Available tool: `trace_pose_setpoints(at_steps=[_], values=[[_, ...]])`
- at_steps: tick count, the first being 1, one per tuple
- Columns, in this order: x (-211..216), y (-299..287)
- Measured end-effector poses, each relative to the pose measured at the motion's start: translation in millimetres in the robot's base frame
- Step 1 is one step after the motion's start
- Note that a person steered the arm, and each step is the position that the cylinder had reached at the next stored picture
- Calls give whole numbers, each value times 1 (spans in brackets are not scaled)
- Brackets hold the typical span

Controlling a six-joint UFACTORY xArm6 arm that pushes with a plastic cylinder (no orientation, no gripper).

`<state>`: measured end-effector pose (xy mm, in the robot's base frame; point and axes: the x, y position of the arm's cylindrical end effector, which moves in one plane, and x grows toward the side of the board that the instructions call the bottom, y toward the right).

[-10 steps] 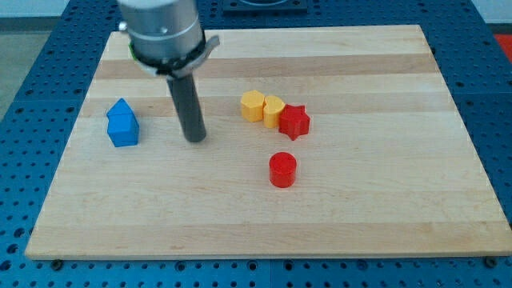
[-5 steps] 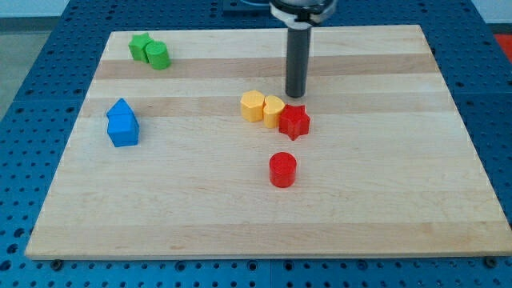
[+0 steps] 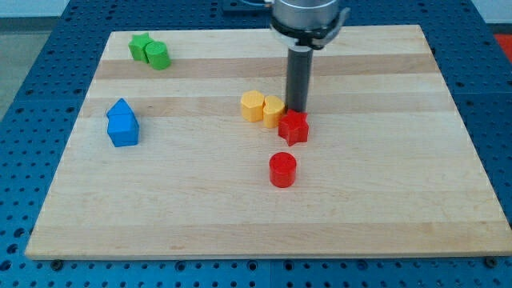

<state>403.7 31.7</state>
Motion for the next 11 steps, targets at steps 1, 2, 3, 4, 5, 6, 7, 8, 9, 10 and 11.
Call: trace_pose_setpoints(at_steps=[1,2,3,4,5,6,7,8,9,10,11], values=[[0,-40],[0,-80],[0,-117],[0,-155],[0,-153],[1,-109],[-15,-83],[-45,-136],[-29,-152],[-12,-155],[-3,-159]])
